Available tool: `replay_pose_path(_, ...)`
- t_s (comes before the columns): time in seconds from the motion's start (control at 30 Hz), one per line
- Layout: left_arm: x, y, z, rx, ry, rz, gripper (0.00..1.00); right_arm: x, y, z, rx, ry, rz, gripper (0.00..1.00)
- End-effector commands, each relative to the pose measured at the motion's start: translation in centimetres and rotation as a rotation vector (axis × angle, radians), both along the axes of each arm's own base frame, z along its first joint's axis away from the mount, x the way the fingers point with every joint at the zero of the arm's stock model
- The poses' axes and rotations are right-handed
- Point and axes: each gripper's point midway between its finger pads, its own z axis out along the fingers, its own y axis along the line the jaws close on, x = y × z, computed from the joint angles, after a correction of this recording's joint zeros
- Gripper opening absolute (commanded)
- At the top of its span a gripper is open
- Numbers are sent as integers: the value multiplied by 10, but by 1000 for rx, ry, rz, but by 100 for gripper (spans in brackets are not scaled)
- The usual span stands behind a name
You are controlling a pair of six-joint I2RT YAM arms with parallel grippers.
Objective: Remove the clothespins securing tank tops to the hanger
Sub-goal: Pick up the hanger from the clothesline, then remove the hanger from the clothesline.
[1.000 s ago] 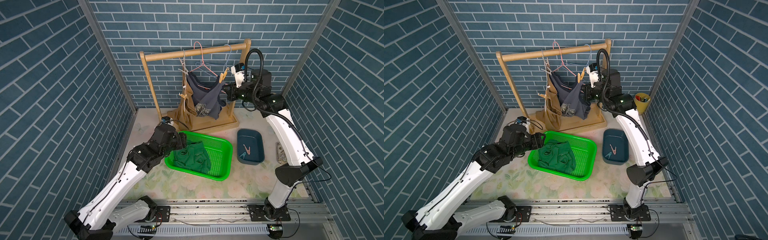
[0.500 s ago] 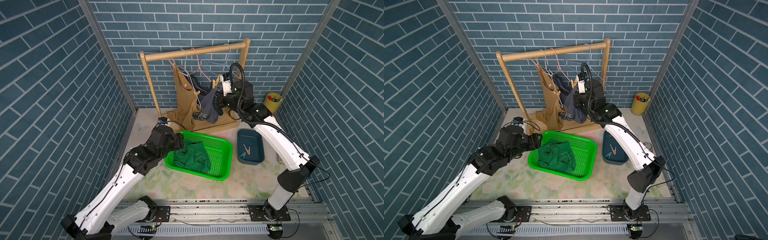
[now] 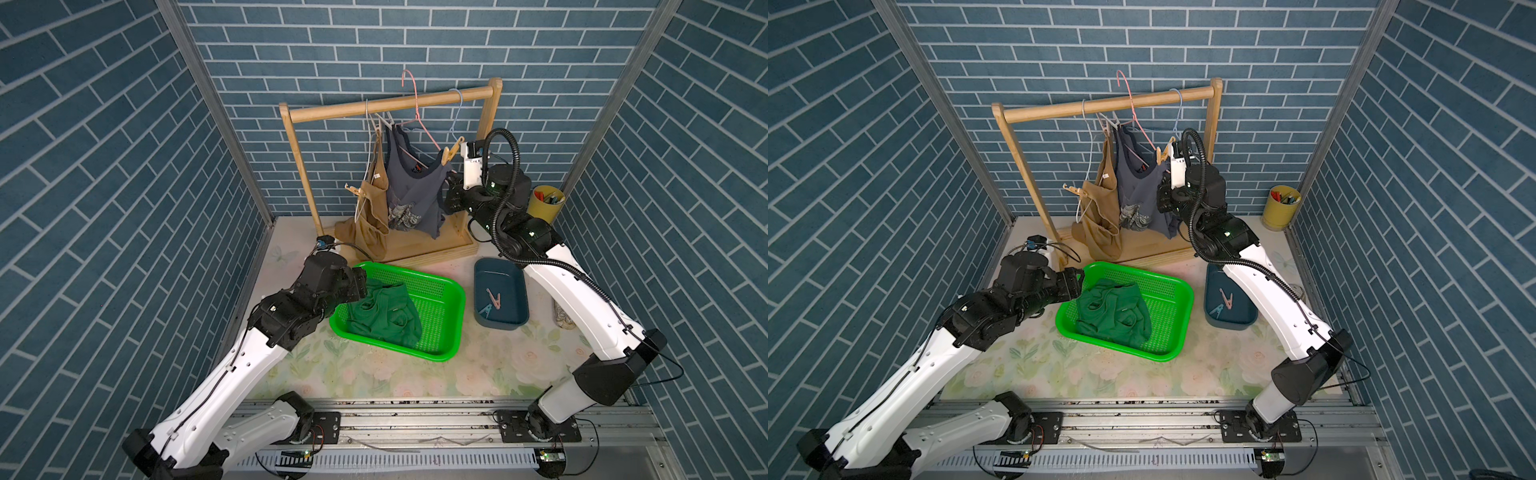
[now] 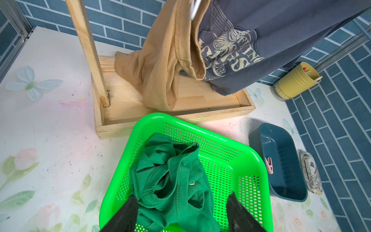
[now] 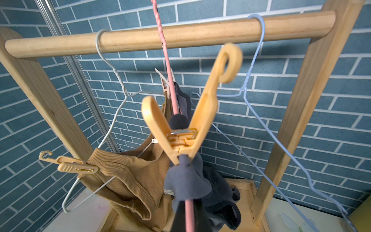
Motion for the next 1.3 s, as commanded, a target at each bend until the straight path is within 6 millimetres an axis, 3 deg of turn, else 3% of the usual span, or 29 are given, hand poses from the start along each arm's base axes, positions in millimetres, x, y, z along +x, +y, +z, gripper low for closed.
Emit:
replay_pose_path(0.0,-1,7,-1,17,-1,21,72,-27,-32,55,87,-132,-57,0)
replay_pose_path(0.23,3,4,-2,4,5,28,72,-63,-59,47,81,-77,-48,0)
replay_pose_path(0.57,8,7,-3,6,3,69,72,-124,-76,47,82,-2,96,0)
replay_pose_path(0.7,10,8,-2,16,-5,77,72,-150,-85,67,104,-18,152,0)
replay_pose_path(1.0,10,13,5,29,-27,88,72,-221,-112,140,192,-148,298,0)
replay_pose_path(1.27,7,17,8,29,-34,92,72,-264,-127,189,263,-233,400,0)
